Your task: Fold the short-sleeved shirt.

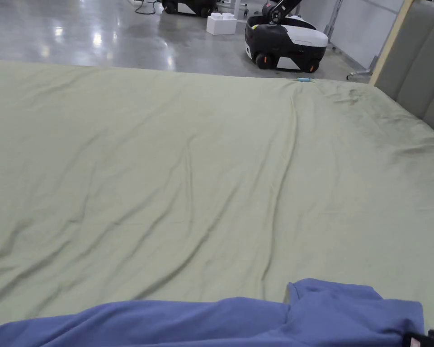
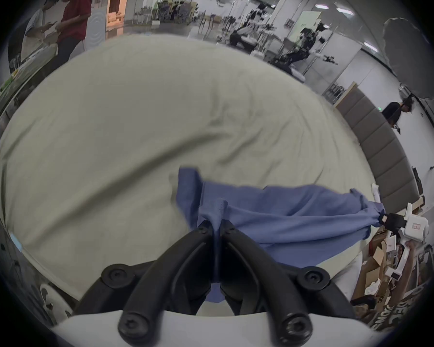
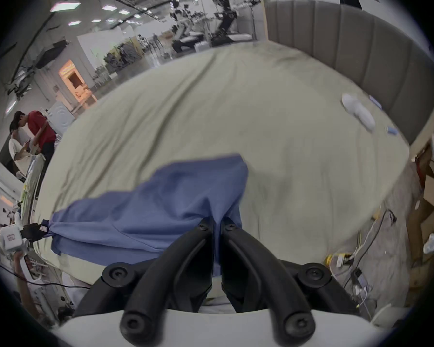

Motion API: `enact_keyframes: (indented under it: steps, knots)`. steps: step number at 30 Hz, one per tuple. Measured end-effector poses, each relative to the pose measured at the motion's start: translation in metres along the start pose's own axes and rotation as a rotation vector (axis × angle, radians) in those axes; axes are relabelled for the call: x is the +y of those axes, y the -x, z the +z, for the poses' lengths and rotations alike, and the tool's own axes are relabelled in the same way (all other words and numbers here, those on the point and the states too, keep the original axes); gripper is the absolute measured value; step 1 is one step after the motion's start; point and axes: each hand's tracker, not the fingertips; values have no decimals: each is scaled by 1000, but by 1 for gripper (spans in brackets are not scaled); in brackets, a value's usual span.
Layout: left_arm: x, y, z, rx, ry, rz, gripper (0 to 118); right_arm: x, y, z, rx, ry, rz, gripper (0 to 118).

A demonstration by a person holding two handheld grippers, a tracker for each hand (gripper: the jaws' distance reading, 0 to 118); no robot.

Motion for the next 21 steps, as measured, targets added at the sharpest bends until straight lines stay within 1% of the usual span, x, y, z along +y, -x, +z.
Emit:
enact_keyframes:
  steps: [2,4,6,7,9,10,11,12,14,15,16,17,18,19,20,21]
  knots:
    - [-9,2,-16,14,40,17,4,-11,-4,-15,-18,40,-42,7]
    - [-13,2,-27,22,45,14,4,-16,-7,-29,-4,67,-61,7]
    - [-13,2,-25,22,29,18,4,-22,-4,-35,-17,64,-59,7]
    - [-13,2,-24,20,29,24,4,-23,-11,-39,-21,60,-57,7]
    - [-15,5,-26,11,22,36,4,-22,-12,-40,-23,48,-60,7]
    - [-16,7,-26,3,18,46,4,-22,-12,-41,-22,45,-66,10]
    - [-17,8,-25,-12,9,61,6,-21,-14,-40,-17,38,-70,19]
    - [-18,10,-20,-32,-6,69,8,-20,-16,-36,-5,28,-78,19]
    - [-24,12,0,-104,-102,105,12,-19,-17,-13,-7,-1,-92,28]
    - [-29,13,14,-144,-166,124,21,-21,-18,2,17,-59,-90,44]
    - [-34,12,31,-186,-263,135,38,-23,-17,20,58,-148,-95,72]
    - [-41,9,49,-190,-345,144,61,-26,-12,39,93,-237,-84,83]
    - [-44,8,59,-178,-388,141,82,-27,-9,47,105,-270,-81,84]
    - [-46,6,68,-193,-421,131,79,-30,-6,56,122,-281,-87,84]
    - [-46,5,70,-172,-350,129,75,-29,-2,57,114,-250,-88,82]
    - [-47,4,69,-136,-276,144,56,-28,3,55,116,-218,-85,70]
